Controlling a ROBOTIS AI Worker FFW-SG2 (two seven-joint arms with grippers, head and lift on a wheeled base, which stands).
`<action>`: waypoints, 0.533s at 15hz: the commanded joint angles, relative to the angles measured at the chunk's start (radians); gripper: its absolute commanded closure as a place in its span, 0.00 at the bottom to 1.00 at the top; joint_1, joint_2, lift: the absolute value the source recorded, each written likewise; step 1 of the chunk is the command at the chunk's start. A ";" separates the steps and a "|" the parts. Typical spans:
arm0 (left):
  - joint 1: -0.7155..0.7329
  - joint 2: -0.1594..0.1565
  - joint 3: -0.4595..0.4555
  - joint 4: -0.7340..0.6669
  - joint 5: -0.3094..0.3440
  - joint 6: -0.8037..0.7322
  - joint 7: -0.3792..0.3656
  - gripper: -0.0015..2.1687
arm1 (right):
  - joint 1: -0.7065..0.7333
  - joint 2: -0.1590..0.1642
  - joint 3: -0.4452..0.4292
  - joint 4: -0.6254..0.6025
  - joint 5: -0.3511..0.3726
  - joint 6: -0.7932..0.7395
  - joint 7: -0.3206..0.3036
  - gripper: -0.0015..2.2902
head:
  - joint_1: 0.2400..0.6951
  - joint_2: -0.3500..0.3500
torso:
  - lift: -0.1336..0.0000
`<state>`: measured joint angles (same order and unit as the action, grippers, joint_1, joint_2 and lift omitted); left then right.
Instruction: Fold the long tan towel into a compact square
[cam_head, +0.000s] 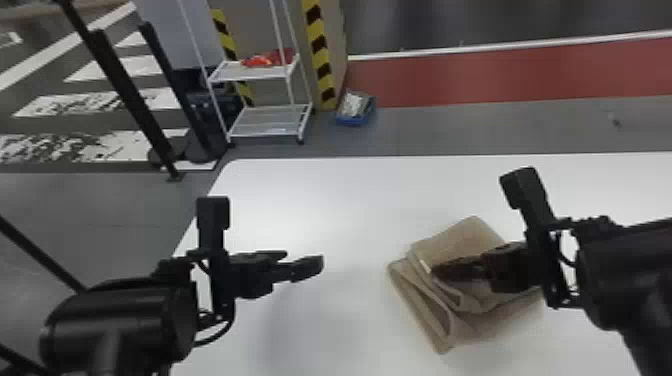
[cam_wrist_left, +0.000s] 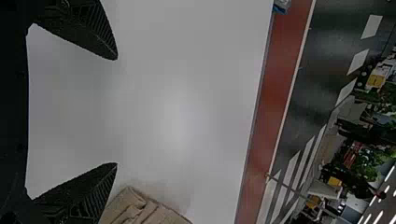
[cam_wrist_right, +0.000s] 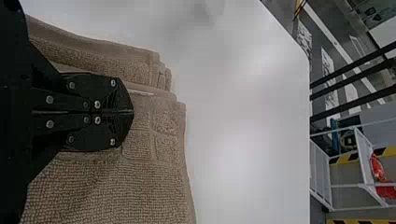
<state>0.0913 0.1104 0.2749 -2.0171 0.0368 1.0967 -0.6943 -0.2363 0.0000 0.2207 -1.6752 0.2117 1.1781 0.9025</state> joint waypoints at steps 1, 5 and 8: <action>-0.001 -0.001 -0.002 0.000 0.000 0.001 0.001 0.03 | 0.020 0.001 0.011 -0.064 0.014 0.085 0.055 0.90 | 1.00 0.88 | 0.07; -0.005 0.000 0.001 0.001 0.000 0.001 0.003 0.03 | 0.081 0.001 -0.070 -0.233 0.000 0.199 0.124 0.90 | 1.00 0.92 | 0.07; -0.010 0.000 0.001 0.009 0.000 -0.002 0.004 0.03 | 0.127 0.001 -0.104 -0.344 0.040 0.377 0.185 0.90 | 1.00 0.90 | 0.07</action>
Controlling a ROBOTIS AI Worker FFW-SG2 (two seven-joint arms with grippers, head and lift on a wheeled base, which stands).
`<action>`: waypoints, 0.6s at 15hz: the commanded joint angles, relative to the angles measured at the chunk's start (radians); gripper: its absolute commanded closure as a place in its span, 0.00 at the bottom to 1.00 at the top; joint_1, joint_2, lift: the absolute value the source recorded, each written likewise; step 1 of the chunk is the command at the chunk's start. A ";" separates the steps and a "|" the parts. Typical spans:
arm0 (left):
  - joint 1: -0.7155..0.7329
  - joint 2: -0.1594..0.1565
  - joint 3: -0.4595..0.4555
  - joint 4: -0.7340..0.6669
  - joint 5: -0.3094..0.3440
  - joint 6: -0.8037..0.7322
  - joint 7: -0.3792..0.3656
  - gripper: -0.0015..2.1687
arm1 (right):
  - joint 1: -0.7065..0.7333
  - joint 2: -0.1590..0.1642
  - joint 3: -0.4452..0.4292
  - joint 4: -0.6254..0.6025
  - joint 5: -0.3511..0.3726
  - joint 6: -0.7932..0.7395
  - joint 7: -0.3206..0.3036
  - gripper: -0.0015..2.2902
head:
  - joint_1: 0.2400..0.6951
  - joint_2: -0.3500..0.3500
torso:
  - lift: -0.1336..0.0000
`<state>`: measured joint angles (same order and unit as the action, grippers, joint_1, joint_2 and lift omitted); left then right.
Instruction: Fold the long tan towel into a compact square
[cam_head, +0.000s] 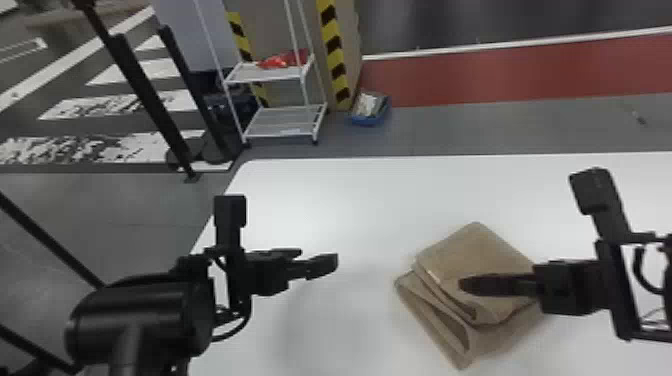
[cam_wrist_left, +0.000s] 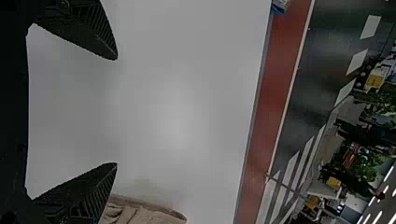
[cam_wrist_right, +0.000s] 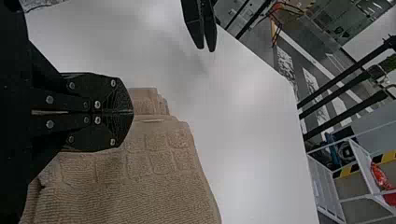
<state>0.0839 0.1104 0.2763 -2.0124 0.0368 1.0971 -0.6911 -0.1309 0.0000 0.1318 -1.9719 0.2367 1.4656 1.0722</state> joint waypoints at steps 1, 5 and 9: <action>-0.006 0.000 0.000 0.009 0.000 -0.002 0.001 0.03 | 0.028 0.001 -0.024 -0.061 0.036 0.107 0.051 0.90 | 1.00 0.89 | 0.07; -0.013 -0.001 -0.005 0.015 0.000 -0.002 0.001 0.03 | 0.030 0.001 -0.046 -0.085 0.182 0.107 0.127 0.90 | 1.00 0.87 | 0.07; -0.007 -0.001 0.011 0.014 0.006 -0.002 -0.004 0.03 | -0.009 0.000 -0.043 -0.013 0.317 0.107 0.200 0.90 | 1.00 0.80 | 0.07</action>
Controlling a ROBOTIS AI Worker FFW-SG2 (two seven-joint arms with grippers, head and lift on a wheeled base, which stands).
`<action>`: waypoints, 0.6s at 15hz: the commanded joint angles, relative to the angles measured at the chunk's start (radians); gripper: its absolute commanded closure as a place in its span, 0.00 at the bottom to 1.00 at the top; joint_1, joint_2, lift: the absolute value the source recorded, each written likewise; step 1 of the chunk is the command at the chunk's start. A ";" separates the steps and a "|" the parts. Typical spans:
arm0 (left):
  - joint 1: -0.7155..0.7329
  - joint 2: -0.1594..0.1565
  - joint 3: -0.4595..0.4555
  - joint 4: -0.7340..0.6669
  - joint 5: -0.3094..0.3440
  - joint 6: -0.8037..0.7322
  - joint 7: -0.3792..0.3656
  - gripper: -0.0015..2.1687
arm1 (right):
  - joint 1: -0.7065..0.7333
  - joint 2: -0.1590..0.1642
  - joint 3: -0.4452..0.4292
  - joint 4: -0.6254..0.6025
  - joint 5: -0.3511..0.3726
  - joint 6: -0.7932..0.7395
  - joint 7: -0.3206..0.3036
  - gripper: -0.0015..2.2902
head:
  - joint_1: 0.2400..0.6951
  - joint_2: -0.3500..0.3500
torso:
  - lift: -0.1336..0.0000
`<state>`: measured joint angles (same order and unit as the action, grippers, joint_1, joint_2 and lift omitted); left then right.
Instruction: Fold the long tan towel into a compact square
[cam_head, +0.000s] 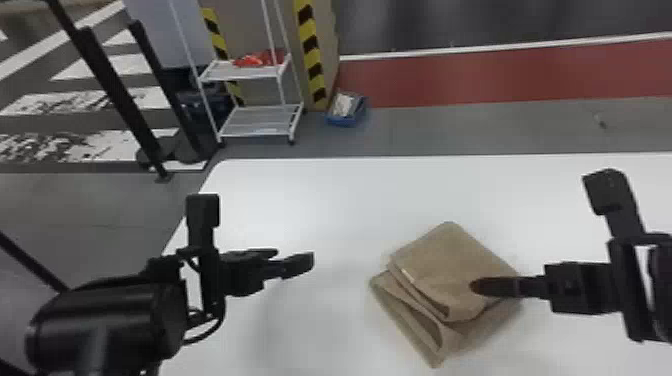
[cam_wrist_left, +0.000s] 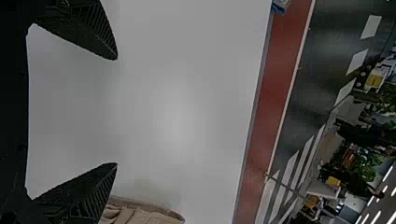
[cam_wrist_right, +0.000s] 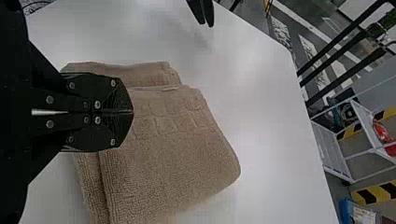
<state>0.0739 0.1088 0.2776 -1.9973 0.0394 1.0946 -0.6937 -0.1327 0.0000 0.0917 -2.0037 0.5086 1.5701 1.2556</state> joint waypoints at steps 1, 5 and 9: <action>0.006 0.002 0.014 -0.002 0.008 0.000 -0.003 0.03 | -0.007 -0.020 -0.010 0.033 0.067 0.002 0.047 0.90 | 1.00 0.80 | 0.07; 0.009 0.002 0.020 0.000 0.011 -0.006 -0.003 0.03 | 0.042 -0.066 -0.067 0.019 0.094 0.002 0.111 0.90 | 1.00 0.76 | 0.07; 0.009 0.000 0.014 0.002 0.013 -0.009 -0.003 0.03 | 0.038 -0.080 -0.066 0.062 0.123 0.002 0.111 0.90 | 1.00 0.70 | 0.07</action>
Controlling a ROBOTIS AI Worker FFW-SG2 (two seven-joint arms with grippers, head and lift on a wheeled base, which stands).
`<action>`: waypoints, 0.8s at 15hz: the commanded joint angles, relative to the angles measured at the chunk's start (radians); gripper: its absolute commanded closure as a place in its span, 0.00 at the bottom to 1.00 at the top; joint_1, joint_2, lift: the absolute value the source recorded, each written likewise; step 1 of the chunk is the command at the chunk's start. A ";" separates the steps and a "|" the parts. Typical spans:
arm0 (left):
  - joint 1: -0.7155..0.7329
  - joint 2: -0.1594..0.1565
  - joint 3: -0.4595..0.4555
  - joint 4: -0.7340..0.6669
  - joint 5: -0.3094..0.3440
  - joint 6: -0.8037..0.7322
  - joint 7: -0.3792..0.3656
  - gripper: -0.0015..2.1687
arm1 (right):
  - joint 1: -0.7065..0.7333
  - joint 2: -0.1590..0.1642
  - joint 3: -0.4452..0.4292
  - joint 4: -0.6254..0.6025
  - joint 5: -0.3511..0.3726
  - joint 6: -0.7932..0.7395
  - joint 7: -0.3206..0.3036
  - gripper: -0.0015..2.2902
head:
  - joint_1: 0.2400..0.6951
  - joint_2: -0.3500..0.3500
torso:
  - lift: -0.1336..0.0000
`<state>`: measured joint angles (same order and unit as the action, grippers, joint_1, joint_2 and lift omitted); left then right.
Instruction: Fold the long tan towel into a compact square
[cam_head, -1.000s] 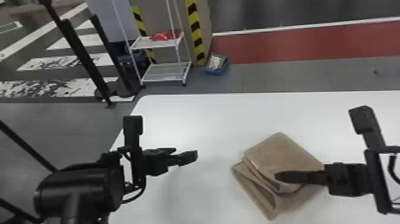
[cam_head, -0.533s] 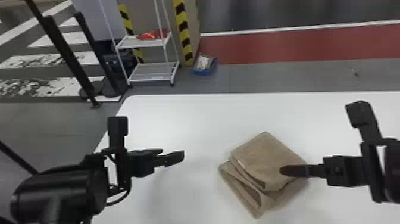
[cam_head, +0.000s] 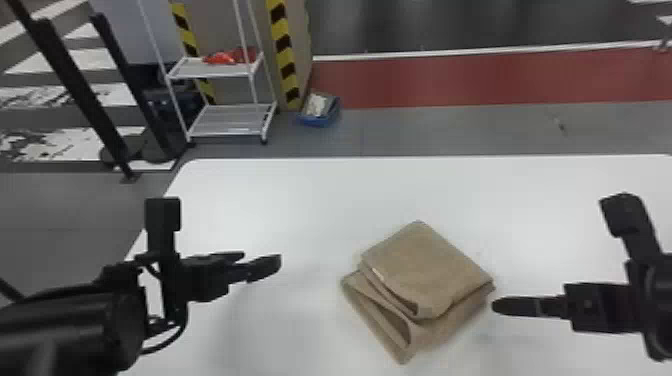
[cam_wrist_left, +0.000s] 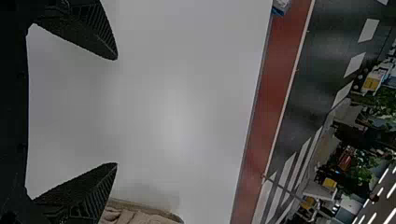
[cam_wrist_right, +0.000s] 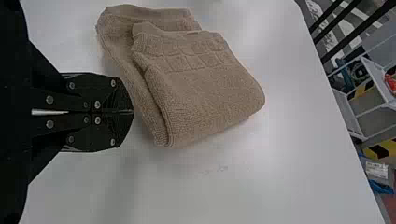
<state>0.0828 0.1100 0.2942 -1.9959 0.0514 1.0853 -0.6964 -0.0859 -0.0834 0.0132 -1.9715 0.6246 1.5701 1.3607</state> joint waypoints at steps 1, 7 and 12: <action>0.000 -0.001 -0.003 -0.001 0.001 0.000 0.000 0.03 | -0.028 0.014 0.025 0.054 0.009 0.002 0.006 0.90 | 1.00 0.68 | 0.07; 0.028 0.000 0.023 -0.020 0.010 0.000 -0.008 0.03 | -0.141 0.071 0.085 0.221 0.020 -0.037 -0.094 0.90 | 1.00 0.73 | 0.07; 0.032 0.000 0.025 -0.020 0.015 -0.003 -0.012 0.04 | -0.219 0.084 0.077 0.339 -0.003 -0.156 -0.268 0.90 | 1.00 0.73 | 0.07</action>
<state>0.1147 0.1104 0.3190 -2.0158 0.0648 1.0825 -0.7083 -0.2808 -0.0003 0.0963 -1.6658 0.6350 1.4525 1.1209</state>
